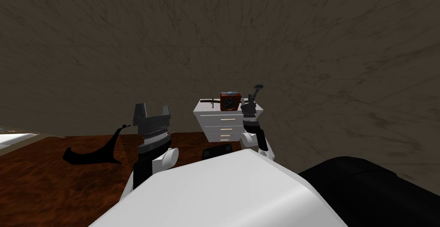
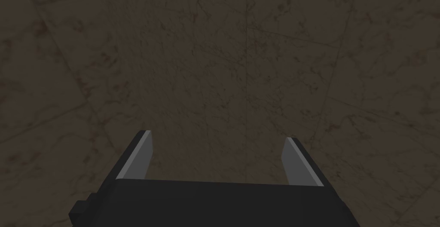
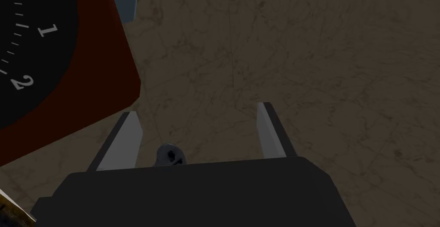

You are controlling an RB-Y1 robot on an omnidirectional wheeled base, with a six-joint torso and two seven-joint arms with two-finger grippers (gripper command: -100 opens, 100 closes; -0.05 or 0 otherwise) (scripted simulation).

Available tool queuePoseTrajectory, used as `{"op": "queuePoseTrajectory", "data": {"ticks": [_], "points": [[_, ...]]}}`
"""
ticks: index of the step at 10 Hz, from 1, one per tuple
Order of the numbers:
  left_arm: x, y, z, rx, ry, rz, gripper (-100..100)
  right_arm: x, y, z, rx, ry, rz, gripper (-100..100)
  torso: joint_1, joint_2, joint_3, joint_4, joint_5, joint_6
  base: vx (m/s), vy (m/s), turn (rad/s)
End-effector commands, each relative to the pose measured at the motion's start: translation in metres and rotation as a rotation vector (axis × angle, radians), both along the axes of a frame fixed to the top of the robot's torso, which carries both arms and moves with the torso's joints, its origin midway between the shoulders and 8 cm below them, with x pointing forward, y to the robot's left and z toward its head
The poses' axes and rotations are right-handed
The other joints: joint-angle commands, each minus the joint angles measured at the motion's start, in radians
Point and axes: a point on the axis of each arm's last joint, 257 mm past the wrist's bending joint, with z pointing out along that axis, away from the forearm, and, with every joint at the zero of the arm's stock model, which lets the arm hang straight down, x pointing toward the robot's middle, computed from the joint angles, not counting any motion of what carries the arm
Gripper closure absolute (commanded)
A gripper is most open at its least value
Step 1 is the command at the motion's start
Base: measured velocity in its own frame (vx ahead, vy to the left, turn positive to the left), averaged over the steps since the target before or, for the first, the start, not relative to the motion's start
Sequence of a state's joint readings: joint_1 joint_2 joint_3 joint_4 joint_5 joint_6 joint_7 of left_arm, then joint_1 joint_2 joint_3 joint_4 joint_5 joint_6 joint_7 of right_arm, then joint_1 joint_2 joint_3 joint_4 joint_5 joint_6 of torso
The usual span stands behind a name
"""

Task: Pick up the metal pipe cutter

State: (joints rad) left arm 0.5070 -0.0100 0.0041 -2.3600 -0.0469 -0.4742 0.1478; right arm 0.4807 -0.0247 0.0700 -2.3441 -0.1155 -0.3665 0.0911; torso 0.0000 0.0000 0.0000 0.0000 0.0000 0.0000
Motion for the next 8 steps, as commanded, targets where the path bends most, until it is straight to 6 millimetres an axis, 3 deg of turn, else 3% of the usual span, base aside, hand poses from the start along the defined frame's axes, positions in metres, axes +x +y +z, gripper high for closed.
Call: {"op": "queuePoseTrajectory", "data": {"ticks": [1,8], "points": [[0.0,0.0,0.0,0.0,0.0,0.0,0,0.002,-0.001,-0.005,-0.033,0.028,0.0,-100,0.0,0.0,0.0,0.0,0.0,0.0,-0.052,0.007,0.008],[0.0,0.0,0.0,0.0,0.0,0.0,0,0.014,-0.02,-0.046,-0.241,0.225,-0.032,-100,0.002,0.003,0.002,0.001,0.0,0.0,-0.062,0.028,0.029]]}}
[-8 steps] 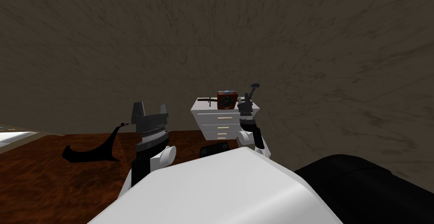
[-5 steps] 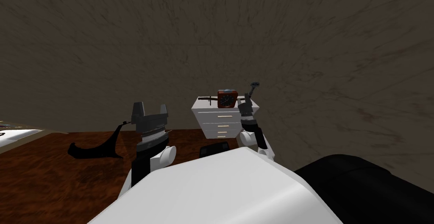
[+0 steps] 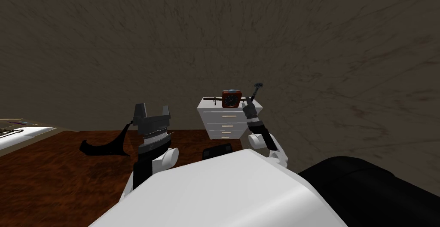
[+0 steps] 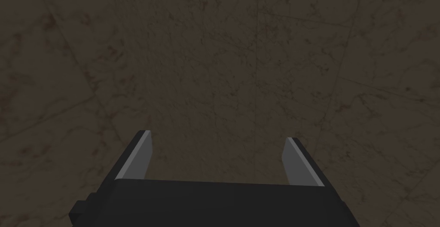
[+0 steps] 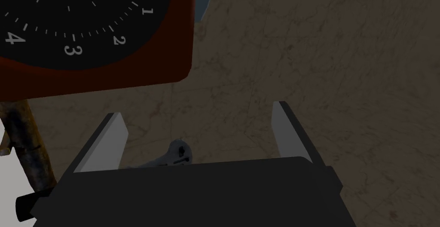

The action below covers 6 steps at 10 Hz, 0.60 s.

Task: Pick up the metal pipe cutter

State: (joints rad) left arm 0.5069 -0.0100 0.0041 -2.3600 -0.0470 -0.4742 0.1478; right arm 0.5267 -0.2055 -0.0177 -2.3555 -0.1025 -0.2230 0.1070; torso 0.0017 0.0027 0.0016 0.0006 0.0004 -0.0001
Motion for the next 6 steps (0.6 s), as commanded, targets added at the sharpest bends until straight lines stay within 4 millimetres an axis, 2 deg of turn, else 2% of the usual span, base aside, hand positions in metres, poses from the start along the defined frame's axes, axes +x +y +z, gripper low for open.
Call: {"op": "queuePoseTrajectory", "data": {"ticks": [1,6], "points": [[0.0,0.0,0.0,0.0,0.0,0.0,0,0.002,-0.008,-0.014,-0.063,0.061,-0.017,-100,0.0,0.0,0.0,0.0,0.0,0.0,-0.029,0.04,0.051],[0.0,0.0,0.0,0.0,0.0,0.0,0,0.008,-0.047,-0.049,-0.274,0.241,-0.093,-100,0.001,-0.001,-0.001,0.0,0.0,0.0,-0.02,0.044,0.05]]}}
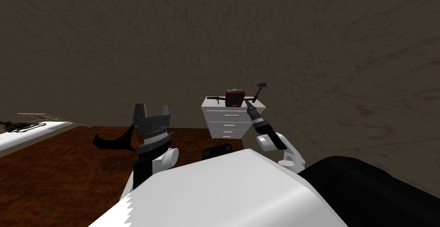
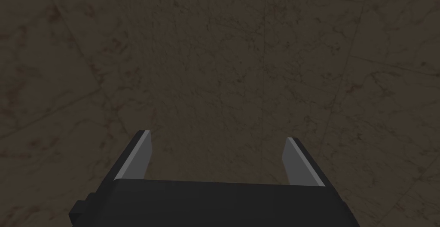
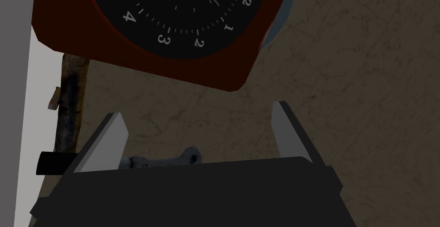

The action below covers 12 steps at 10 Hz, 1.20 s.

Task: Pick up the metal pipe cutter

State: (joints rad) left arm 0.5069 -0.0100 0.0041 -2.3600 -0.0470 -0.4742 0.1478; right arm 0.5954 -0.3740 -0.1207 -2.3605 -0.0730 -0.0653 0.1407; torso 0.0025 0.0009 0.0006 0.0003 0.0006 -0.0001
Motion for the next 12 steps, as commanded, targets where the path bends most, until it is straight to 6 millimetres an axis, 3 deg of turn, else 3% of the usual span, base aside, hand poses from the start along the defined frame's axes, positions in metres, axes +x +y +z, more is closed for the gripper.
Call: {"op": "queuePoseTrajectory", "data": {"ticks": [1,3,6,7,9,12], "points": [[0.0,0.0,0.0,0.0,0.0,0.0,0,0.003,-0.008,-0.005,-0.03,0.03,-0.014,-100,0.0,0.0,0.0,0.0,0.0,0.0,-0.002,0.025,0.015],[0.0,0.0,0.0,0.0,0.0,0.0,0,0.004,-0.019,-0.012,-0.076,0.068,-0.033,-100,-0.002,-0.001,0.0,0.0,0.0,0.0,-0.003,0.018,0.024],[0.0,0.0,0.0,0.0,0.0,0.0,0,0.003,-0.052,-0.026,-0.215,0.172,-0.096,-100,-0.001,-0.001,-0.001,0.0,0.0,0.0,-0.001,0.03,0.054],[0.0,0.0,0.0,0.0,0.0,0.0,0,0.003,-0.053,-0.028,-0.216,0.18,-0.099,-100,-0.001,-0.001,-0.001,0.0,0.0,0.0,-0.004,0.027,0.013],[0.0,0.0,0.0,0.0,0.0,0.0,0,0.002,-0.079,-0.035,-0.312,0.25,-0.145,-100,-0.001,-0.001,0.0,0.0,0.0,0.0,-0.002,0.03,0.044],[0.0,0.0,0.0,0.0,0.0,0.0,0,0.001,-0.093,-0.038,-0.359,0.287,-0.172,-100,-0.002,-0.001,-0.001,0.0,0.0,0.0,0.002,0.018,0.025]]}}
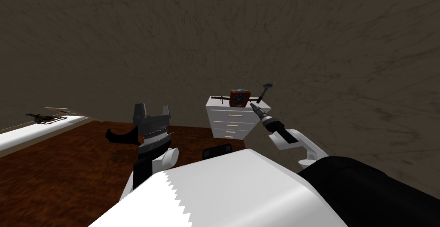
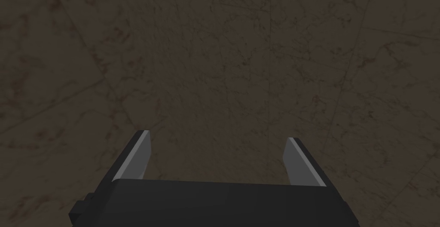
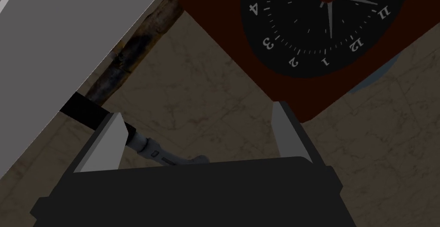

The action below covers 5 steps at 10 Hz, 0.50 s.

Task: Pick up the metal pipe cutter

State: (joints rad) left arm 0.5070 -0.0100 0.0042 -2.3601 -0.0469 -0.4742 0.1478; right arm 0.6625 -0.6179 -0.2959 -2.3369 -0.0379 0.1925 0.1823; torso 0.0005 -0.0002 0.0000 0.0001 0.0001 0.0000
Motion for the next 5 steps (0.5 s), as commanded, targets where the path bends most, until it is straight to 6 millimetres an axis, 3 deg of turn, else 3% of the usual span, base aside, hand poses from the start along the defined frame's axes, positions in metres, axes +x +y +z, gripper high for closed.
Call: {"op": "queuePoseTrajectory", "data": {"ticks": [1,5], "points": [[0.0,0.0,0.0,0.0,0.0,0.0,0,0.0,-0.015,-0.002,-0.054,0.039,-0.03,-100,0.0,0.0,0.0,0.0,0.0,0.0,0.004,0.012,0.035],[0.0,0.0,0.0,0.0,0.0,0.0,0,-0.005,-0.055,0.0,-0.192,0.127,-0.107,-100,0.0,-0.001,-0.001,0.0,0.0,0.0,0.016,0.015,0.044]]}}
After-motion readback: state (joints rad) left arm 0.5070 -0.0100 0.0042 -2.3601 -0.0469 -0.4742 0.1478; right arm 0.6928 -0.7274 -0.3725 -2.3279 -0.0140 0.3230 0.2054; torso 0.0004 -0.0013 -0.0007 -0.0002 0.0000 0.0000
